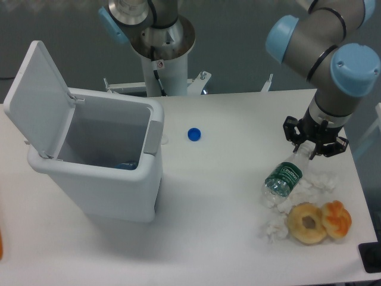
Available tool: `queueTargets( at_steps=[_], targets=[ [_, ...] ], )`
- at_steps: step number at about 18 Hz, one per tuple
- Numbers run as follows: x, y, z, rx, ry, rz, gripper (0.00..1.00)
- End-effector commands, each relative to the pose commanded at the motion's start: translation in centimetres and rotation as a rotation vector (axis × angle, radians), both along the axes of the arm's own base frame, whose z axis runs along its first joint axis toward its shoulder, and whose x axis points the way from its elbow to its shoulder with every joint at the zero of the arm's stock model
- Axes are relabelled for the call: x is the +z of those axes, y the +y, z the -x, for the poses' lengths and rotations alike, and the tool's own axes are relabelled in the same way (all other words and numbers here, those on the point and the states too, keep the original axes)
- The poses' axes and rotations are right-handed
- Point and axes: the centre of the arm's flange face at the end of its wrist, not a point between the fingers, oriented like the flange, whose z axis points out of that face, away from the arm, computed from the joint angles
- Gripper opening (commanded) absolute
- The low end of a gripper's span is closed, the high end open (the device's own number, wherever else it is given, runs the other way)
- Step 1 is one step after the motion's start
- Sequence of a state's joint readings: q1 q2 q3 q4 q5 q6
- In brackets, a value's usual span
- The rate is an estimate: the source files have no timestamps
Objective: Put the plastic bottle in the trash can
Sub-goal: 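Close the gripper on the green-labelled plastic bottle's neck and lift it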
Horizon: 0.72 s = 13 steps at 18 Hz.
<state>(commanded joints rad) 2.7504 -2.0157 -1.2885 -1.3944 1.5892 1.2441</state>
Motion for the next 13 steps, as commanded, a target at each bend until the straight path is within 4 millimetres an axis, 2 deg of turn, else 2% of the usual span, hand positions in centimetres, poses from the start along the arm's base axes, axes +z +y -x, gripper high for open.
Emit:
queueTargets(
  at_steps=[2,8,13],
  targets=[
    [0.5,0.1,-0.2,0.0,0.006,-0.006,0.0],
    [3.9,0.9,-2.0,-0.003,0.02,-0.094,0.0],
    [8.0,1.5,-6.6,-0.011,0.026,-0.176,0.0]
  ],
)
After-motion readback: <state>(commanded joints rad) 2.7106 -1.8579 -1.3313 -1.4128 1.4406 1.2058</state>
